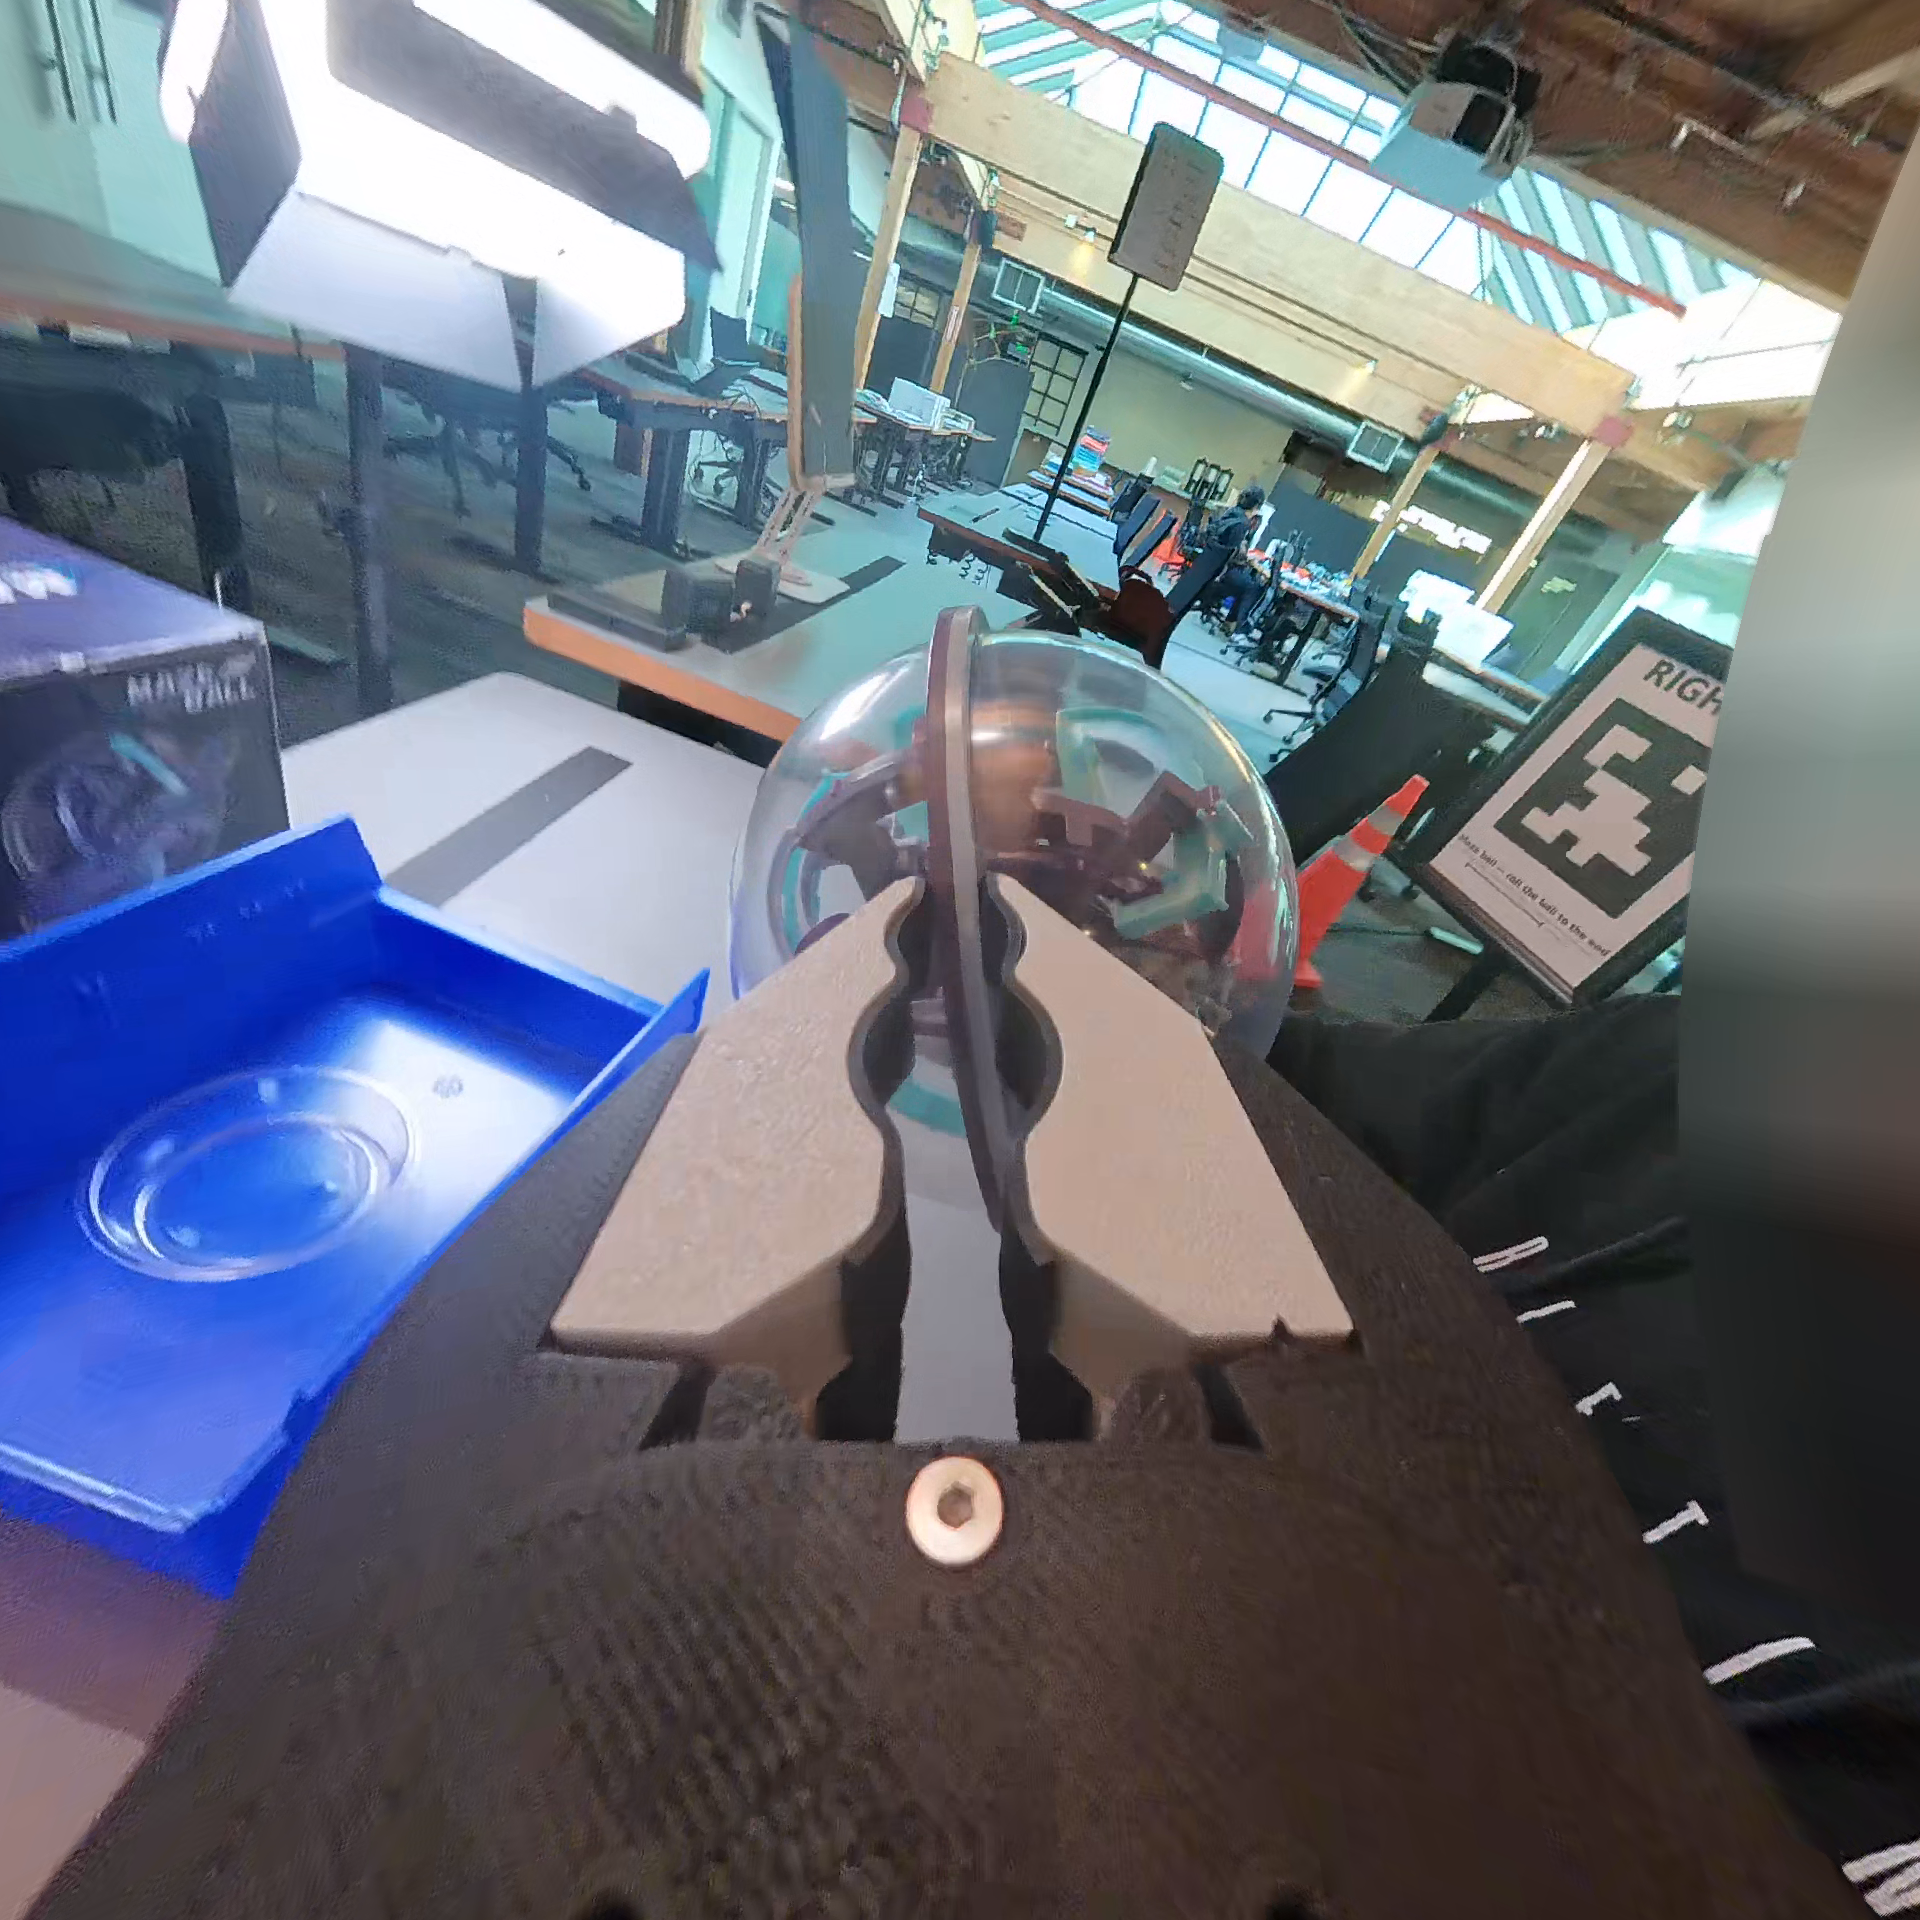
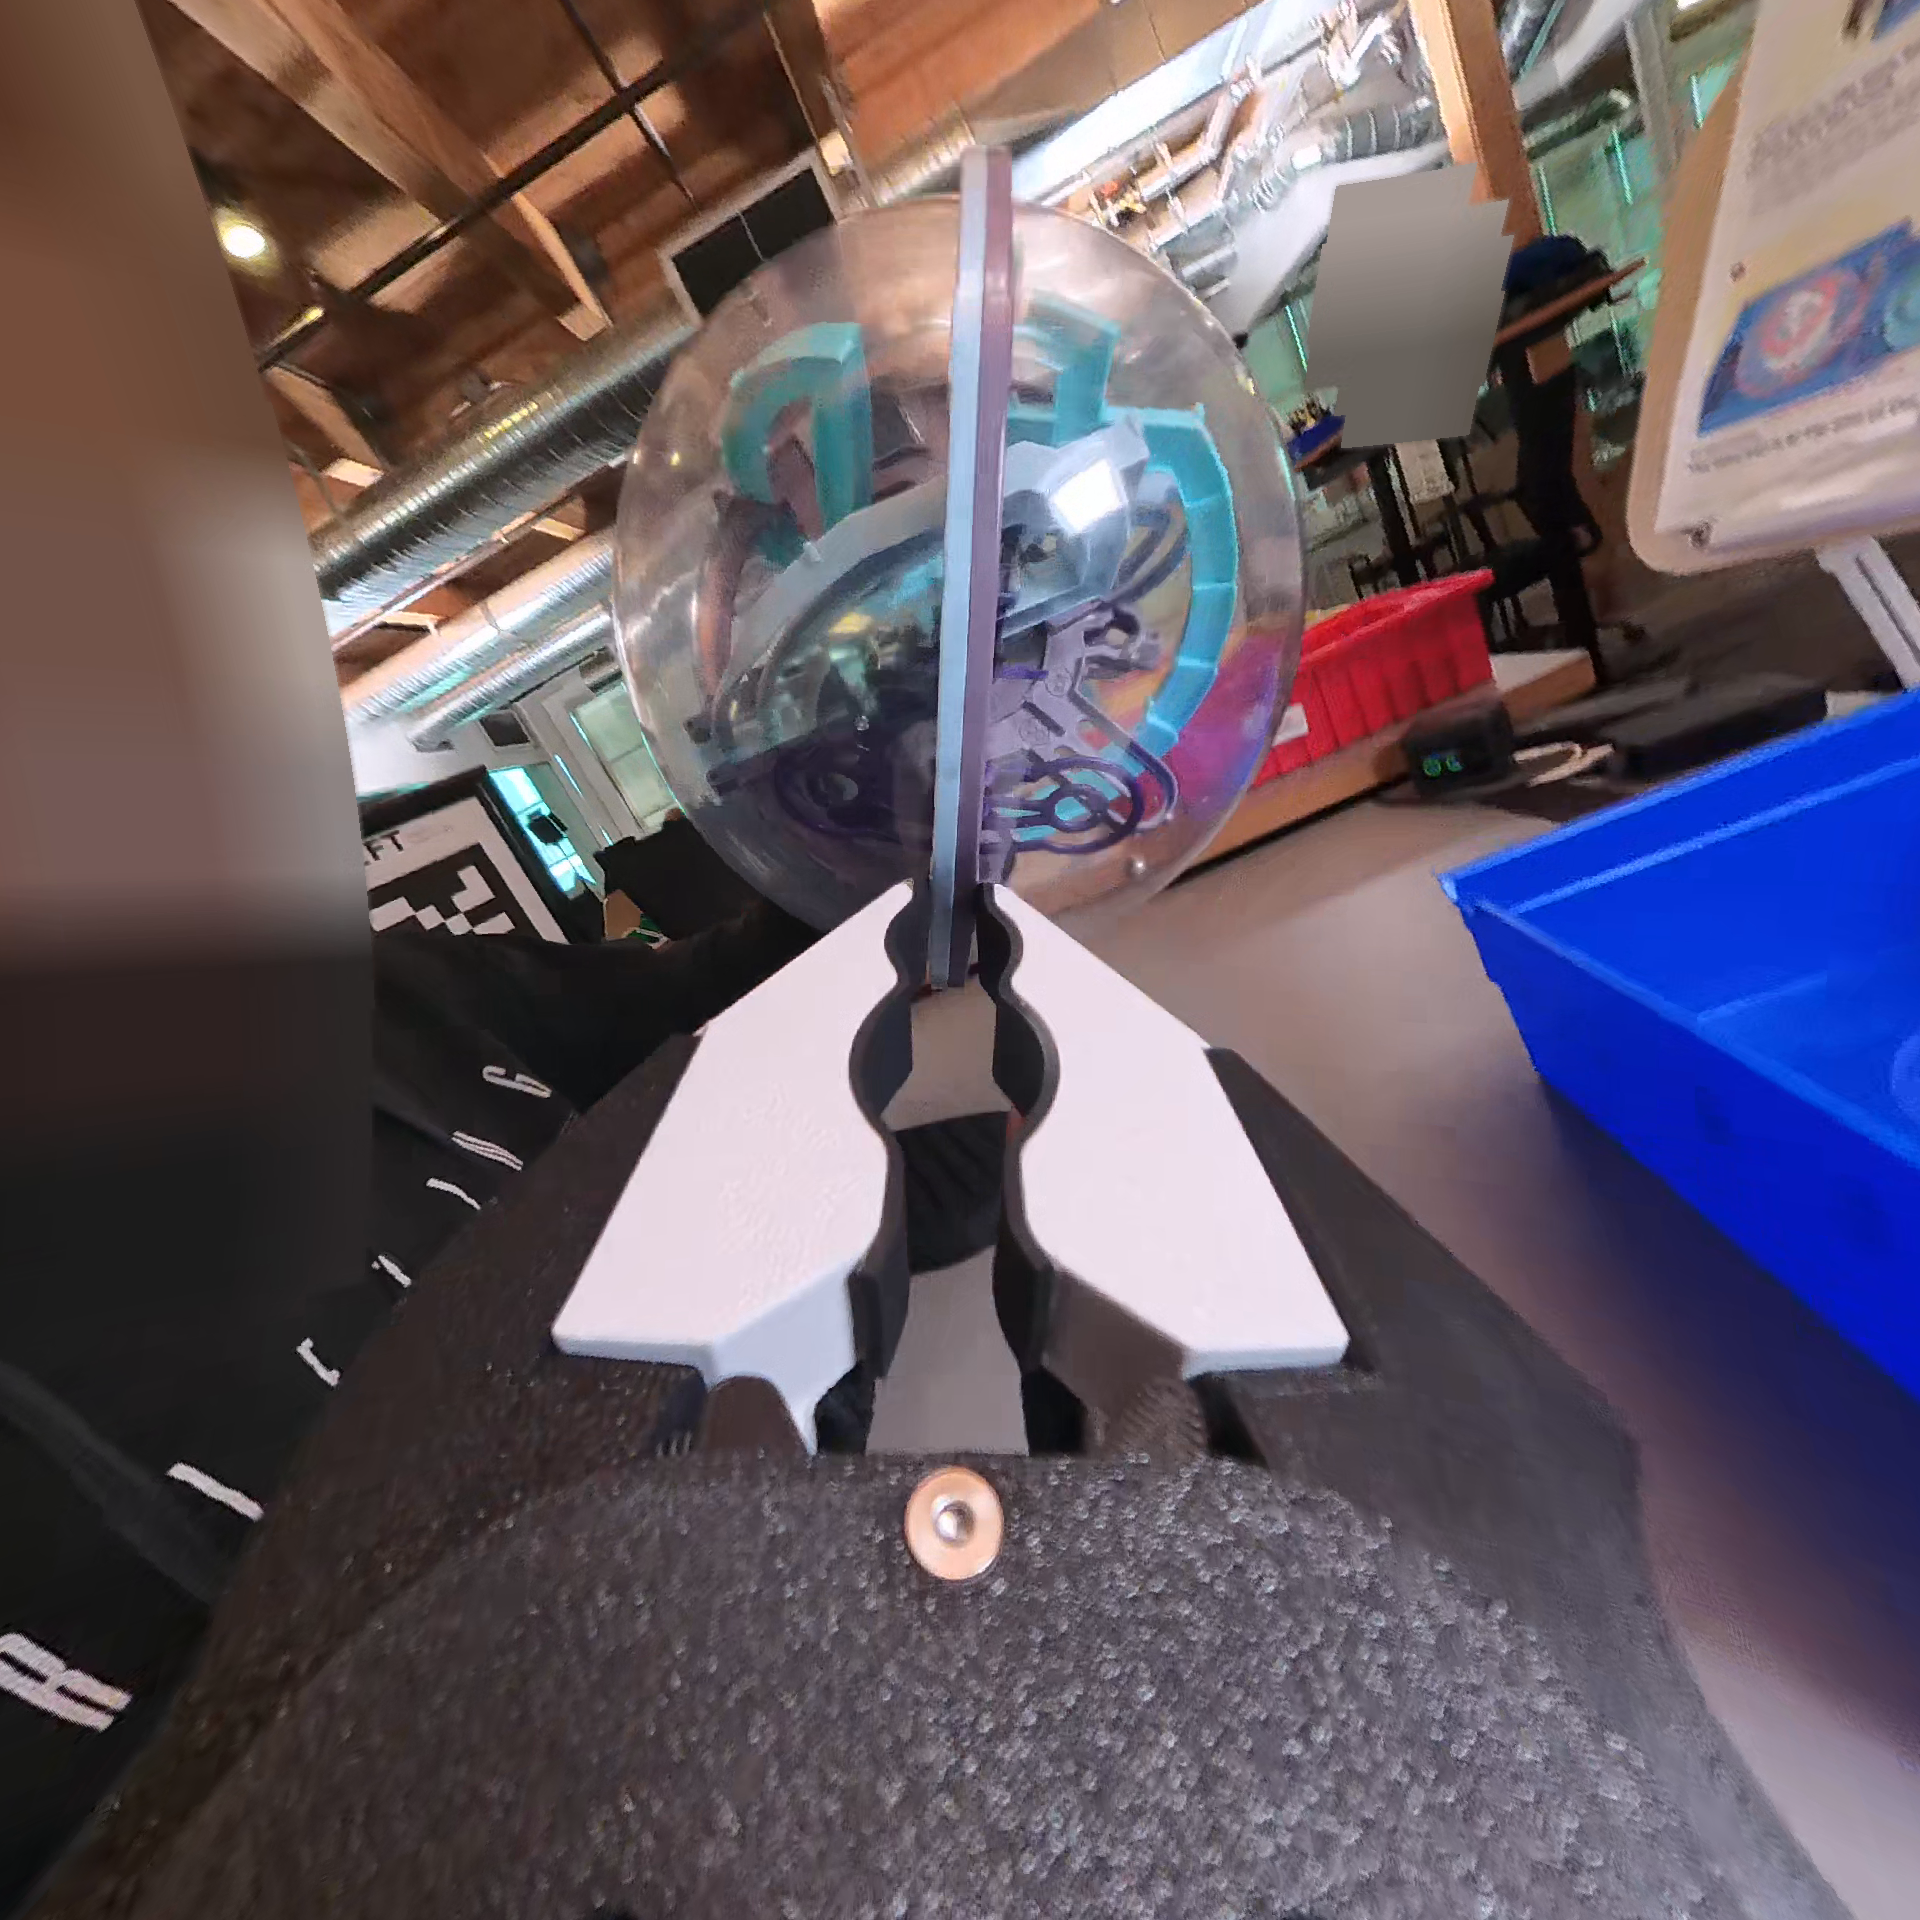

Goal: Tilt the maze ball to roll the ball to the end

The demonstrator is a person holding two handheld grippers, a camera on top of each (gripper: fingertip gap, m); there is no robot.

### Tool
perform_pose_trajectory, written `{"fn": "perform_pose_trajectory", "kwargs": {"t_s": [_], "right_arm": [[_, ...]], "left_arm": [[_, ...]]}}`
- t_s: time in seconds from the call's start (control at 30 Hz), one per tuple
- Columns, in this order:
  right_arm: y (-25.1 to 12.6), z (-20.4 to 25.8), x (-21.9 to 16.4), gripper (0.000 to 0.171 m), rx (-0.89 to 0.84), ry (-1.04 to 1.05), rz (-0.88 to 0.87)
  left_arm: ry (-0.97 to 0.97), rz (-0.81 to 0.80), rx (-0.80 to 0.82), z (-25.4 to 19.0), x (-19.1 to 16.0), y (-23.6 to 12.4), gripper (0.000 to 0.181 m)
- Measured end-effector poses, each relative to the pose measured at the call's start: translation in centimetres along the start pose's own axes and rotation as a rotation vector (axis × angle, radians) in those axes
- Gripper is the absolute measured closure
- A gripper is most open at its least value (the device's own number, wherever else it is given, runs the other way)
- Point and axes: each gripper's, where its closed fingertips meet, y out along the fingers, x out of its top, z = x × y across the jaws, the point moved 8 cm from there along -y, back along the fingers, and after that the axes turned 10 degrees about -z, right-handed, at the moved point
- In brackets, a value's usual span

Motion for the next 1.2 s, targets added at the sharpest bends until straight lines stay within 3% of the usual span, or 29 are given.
{"fn": "perform_pose_trajectory", "kwargs": {"t_s": [0.33, 0.7, 1.2], "right_arm": [[3.0, 5.0, 5.0, 0.165, 0.117, -0.308, -0.009], [5.0, 9.4, 8.0, 0.165, 0.194, -0.508, 0.003], [6.4, 10.4, 6.6, 0.165, 0.231, -0.426, -0.021]], "left_arm": [[0.27, -0.022, -0.041, -8.3, 7.0, 0.7, 0.174], [0.459, -0.06, -0.091, -14.7, 10.3, 0.6, 0.174], [0.466, -0.045, -0.026, -16.5, 11.2, -0.1, 0.173]]}}
